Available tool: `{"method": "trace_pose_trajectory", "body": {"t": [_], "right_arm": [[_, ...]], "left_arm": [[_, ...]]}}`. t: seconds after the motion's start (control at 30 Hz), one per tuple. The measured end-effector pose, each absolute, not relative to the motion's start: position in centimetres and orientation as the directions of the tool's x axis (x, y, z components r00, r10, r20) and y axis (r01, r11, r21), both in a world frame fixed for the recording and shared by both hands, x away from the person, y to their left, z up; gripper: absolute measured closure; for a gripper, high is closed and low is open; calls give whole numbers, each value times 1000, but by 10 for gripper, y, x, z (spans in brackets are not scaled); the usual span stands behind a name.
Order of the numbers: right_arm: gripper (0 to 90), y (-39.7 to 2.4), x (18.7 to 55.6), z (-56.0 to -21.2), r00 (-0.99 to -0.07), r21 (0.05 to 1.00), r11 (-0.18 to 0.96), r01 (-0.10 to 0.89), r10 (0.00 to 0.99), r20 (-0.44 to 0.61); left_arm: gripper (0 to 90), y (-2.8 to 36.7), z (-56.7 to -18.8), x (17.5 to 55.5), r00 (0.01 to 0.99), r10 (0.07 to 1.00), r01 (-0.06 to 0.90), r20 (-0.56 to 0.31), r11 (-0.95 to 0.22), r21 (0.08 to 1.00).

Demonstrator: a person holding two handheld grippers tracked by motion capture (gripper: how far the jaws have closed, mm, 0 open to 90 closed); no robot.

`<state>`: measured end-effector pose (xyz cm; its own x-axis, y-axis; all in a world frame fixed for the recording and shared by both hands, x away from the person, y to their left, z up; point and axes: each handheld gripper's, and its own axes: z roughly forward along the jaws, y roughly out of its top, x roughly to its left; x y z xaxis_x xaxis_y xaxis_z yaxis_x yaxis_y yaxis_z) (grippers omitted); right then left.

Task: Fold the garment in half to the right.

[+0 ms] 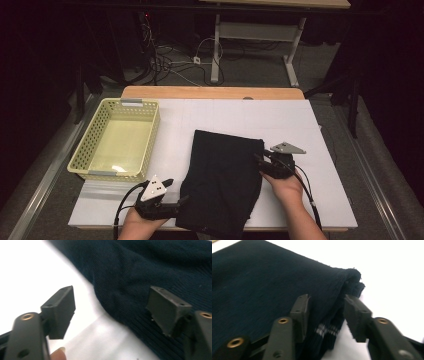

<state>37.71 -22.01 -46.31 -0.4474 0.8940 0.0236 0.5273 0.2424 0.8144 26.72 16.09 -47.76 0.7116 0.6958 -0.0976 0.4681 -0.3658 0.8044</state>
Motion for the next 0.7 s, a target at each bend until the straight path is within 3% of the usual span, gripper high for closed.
{"method": "trace_pose_trajectory", "body": {"t": [0.03, 0.1, 0.2, 0.3, 0.43, 0.47, 0.5, 0.6, 0.7], "right_arm": [[733, -219, 386, -465, -457, 797, 240, 555, 888, 51], [853, -219, 389, -465, -463, 784, 253, 567, 885, 50], [869, -219, 388, -455, -464, 798, 291, 528, 886, -15], [863, -226, 387, -449, -436, 806, 270, 527, 900, -16], [789, -232, 389, -463, -429, 768, 271, 580, 903, 6], [645, -237, 391, -463, -424, 785, 237, 573, 905, 36], [589, -239, 392, -461, -428, 793, 235, 562, 903, 36], [439, -240, 405, -452, -420, 805, 233, 546, 907, 23], [373, -239, 426, -457, -402, 785, 232, 574, 916, 23]], "left_arm": [[211, 160, -478, 265, 715, 690, 475, -110, -365, 801], [210, 158, -479, 264, 722, 684, 473, -100, -383, 793], [176, 155, -482, 262, 721, 686, 482, -95, -399, 780], [176, 154, -482, 260, 720, 688, 485, -93, -402, 777], [176, 155, -480, 254, 719, 686, 492, -111, -391, 778], [178, 155, -479, 249, 720, 683, 495, -122, -383, 780], [183, 156, -479, 247, 725, 676, 498, -136, -377, 781], [236, 154, -482, 241, 737, 657, 510, -158, -388, 767], [289, 152, -489, 239, 738, 638, 548, -221, -376, 747]]}}
